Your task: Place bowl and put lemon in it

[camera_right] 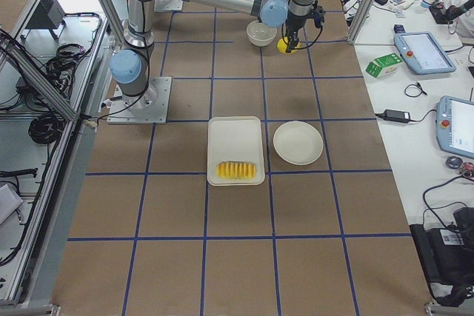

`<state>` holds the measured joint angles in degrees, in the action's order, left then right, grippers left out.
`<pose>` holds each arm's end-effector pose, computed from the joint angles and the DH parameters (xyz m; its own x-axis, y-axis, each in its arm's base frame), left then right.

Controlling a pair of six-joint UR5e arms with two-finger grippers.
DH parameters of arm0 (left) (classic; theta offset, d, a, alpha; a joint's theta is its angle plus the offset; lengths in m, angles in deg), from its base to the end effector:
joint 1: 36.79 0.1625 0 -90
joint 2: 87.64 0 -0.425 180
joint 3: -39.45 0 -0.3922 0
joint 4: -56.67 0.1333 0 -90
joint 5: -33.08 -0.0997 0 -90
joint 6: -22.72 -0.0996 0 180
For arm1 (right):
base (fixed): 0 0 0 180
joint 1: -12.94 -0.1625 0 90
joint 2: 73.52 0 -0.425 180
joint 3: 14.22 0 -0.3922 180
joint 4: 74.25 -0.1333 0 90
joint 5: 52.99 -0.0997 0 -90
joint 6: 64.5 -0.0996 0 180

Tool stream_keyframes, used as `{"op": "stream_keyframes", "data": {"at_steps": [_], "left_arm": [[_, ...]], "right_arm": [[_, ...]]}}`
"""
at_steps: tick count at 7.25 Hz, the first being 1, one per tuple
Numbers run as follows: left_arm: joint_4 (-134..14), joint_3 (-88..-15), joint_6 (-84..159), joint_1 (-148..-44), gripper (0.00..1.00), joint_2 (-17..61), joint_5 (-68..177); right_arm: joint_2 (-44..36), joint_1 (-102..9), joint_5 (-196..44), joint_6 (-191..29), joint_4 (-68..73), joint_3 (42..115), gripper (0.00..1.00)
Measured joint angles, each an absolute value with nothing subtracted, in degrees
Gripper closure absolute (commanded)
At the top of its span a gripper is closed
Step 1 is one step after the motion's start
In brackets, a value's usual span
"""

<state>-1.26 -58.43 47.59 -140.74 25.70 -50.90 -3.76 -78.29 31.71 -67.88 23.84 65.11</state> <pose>-0.2853 -0.5524 0.2519 -0.9767 -0.1892 0.1014 -0.1871 0.9819 0.0306 0.1560 -0.6277 0.3943 -0.9951 0.0400 -0.0907 0.0373 0.9988 0.0312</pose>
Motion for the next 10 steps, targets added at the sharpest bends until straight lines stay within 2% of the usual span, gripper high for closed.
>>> {"op": "stream_keyframes", "data": {"at_steps": [2, 6, 10], "left_arm": [[-9.0, -56.3, 47.5, -140.1, 0.0, 21.7, -50.9], [-36.9, -47.4, 38.6, -133.6, 0.0, 9.4, -51.7], [-41.0, -48.3, 31.0, -130.2, 0.0, 0.1, -54.0]], "right_arm": [[-4.4, -83.5, 31.7, -73.5, 25.9, 65.2, 1.0], [-6.5, -90.8, 32.5, -82.8, 27.9, 65.5, 1.0], [-11.3, -96.0, 32.4, -90.8, 32.1, 65.6, 1.0]]}}
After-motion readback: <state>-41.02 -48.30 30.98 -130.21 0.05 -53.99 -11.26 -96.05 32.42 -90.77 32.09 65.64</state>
